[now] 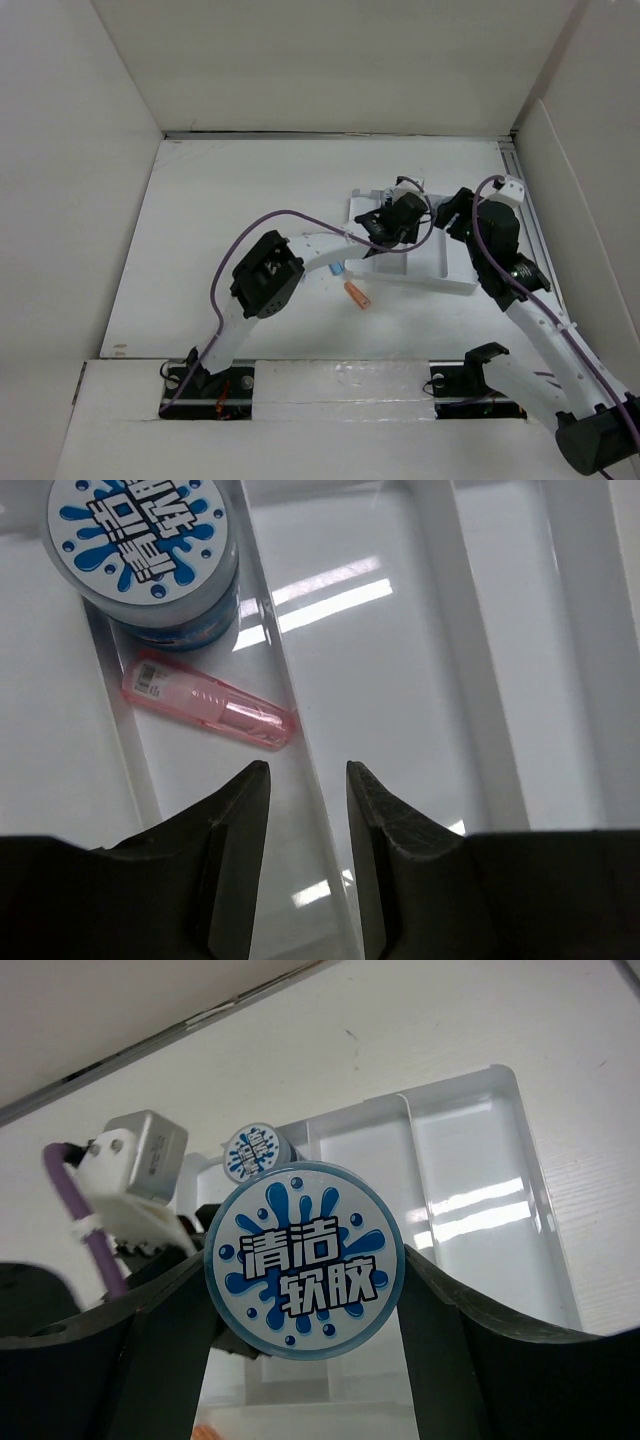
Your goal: Organize the desk
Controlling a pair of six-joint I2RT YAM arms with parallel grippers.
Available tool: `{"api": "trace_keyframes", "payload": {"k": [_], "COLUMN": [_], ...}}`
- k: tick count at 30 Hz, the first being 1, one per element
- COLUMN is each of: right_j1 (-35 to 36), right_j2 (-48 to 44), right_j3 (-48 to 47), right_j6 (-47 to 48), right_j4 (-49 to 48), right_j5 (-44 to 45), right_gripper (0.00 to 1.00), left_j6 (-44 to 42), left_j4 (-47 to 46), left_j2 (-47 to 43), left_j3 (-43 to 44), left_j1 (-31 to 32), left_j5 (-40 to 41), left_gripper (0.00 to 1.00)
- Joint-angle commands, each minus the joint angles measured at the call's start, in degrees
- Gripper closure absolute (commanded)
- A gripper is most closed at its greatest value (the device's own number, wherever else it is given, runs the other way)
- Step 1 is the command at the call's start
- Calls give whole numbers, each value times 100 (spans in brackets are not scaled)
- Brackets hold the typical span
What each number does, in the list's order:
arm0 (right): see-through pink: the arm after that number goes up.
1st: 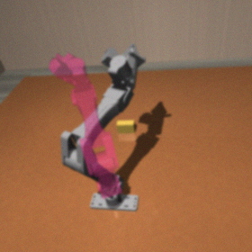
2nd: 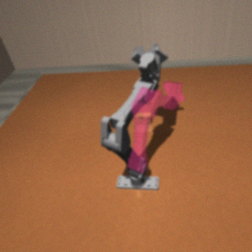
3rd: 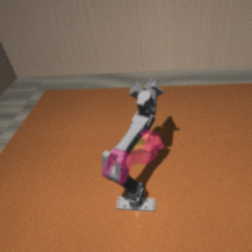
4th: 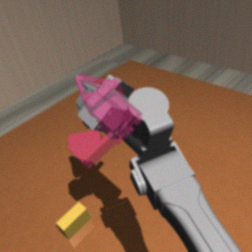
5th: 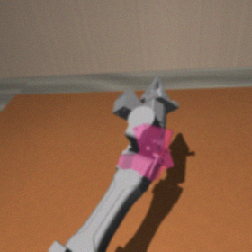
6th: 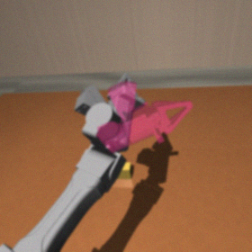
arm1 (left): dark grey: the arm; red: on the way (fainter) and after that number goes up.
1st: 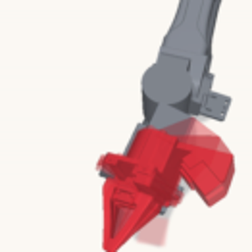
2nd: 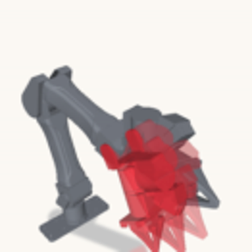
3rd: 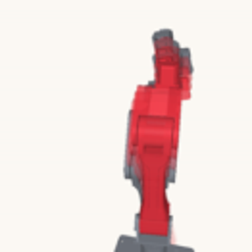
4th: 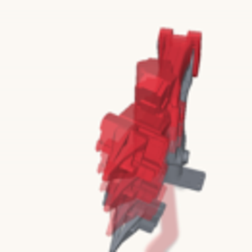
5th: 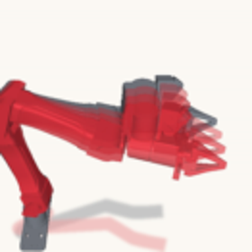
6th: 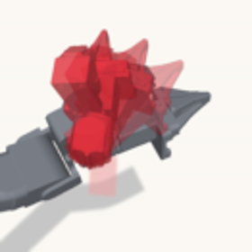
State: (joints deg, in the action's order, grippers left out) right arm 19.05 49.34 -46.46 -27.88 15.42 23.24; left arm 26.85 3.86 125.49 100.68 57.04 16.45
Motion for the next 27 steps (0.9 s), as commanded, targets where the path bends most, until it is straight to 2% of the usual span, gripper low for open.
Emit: {"api": "trace_keyframes", "payload": {"k": [1, 5, 7, 11, 14, 19, 27], "right_j1": [-85, -191, -296, -349, -402, -402, -402], "right_j2": [-249, -434, -522, -645, -733, -917, -1111], "right_j3": [-39, 93, 180, 277, 304, 313, 436], "right_j6": [1, 19, 54, 54, 54, 72, 54], "right_j4": [-250, -250, -276, -294, -303, -276, -285], "right_j5": [-303, -487, -663, -865, -1032, -1199, -1569], "right_gripper": [56, 56, 56, 56, 56, 57, 57], "left_j6": [994, 1848, 2452, 3052, 3290, 3748, 4082], "left_j4": [1371, 1504, 1478, 934, 835, 1618, 1433], "left_j2": [387, 424, 266, -95, 1, 537, 660], "left_j3": [950, 1068, 884, 225, 258, 1119, 1076], "left_j1": [-87, -87, -87, -35, -35, -87, -140], "left_j5": [912, 1185, 1422, 1537, 1554, 1388, 1264], "left_gripper": [68, 68, 67, 67, 63, 58, 53]}}
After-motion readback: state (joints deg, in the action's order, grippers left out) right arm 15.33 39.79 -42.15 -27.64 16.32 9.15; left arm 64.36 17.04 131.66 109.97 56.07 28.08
